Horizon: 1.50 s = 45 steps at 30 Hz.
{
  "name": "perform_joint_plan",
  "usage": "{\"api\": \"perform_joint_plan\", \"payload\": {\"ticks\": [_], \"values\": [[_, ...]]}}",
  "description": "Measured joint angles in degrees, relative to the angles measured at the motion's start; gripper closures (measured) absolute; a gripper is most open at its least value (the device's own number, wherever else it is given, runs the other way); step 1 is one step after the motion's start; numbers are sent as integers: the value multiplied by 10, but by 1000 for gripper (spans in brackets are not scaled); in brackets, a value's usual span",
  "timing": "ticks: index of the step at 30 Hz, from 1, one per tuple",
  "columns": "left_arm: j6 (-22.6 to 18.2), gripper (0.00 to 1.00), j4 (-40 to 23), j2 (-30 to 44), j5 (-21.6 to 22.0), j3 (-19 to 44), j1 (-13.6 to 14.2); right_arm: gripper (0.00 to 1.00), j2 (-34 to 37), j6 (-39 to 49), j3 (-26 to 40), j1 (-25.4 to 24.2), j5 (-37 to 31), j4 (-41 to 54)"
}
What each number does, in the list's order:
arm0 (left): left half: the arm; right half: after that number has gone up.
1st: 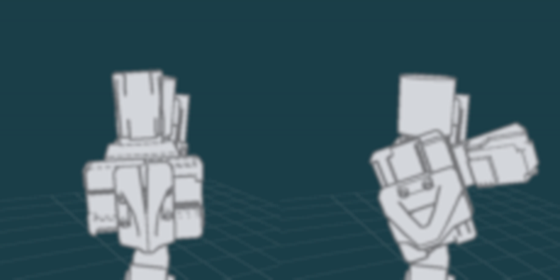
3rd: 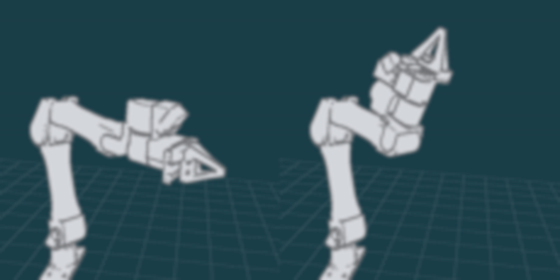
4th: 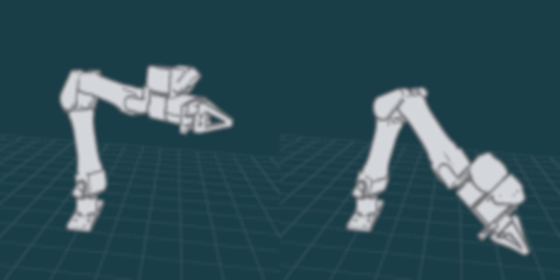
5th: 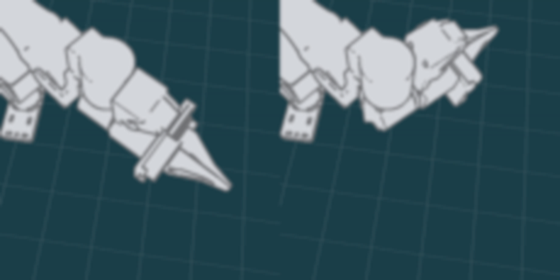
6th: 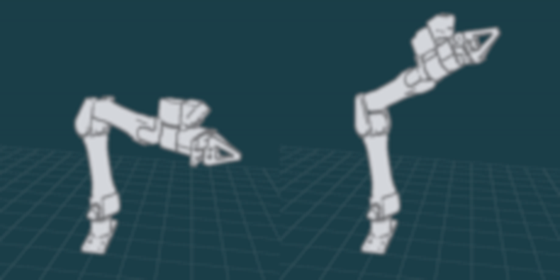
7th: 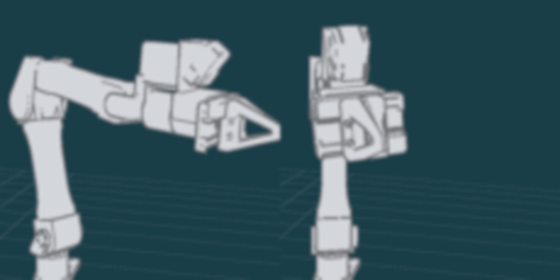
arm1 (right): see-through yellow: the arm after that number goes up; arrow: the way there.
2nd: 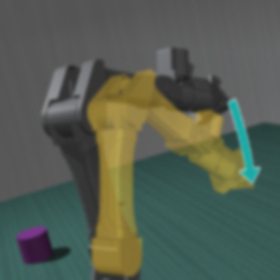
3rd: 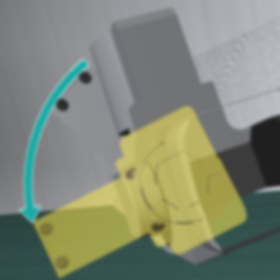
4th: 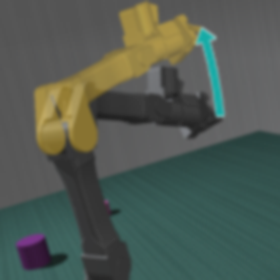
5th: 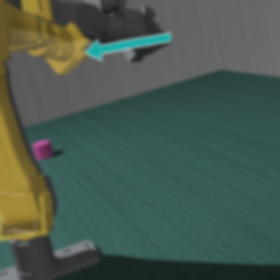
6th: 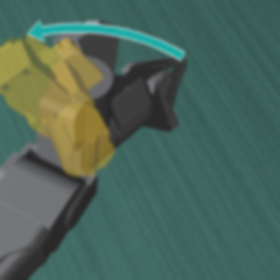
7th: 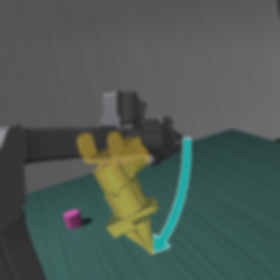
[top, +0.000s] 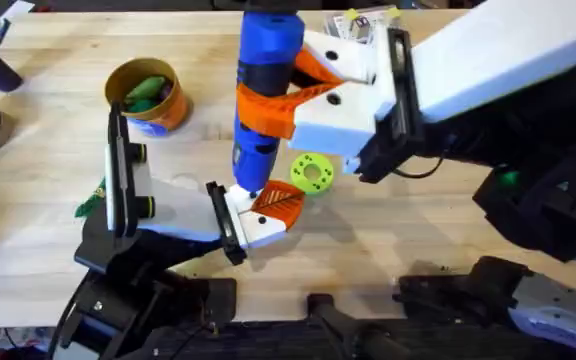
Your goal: Pick up the gripper from the table and insert it into the empty holder that is missing its gripper. Then pick up a screw, insert it into the mounting hole, and use the screwdriver to tighten it. Finally, clean up the table by picking up the vegetable and placing it into the bucket.
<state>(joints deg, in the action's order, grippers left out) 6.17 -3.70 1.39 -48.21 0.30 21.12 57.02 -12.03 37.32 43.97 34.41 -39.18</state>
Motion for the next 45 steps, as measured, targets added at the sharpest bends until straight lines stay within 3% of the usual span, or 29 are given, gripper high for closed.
{"api": "perform_joint_plan", "payload": {"ticks": [45], "values": [[0,985,0,0,0,0,0,965,8,-1,0,-4,4,8]]}}
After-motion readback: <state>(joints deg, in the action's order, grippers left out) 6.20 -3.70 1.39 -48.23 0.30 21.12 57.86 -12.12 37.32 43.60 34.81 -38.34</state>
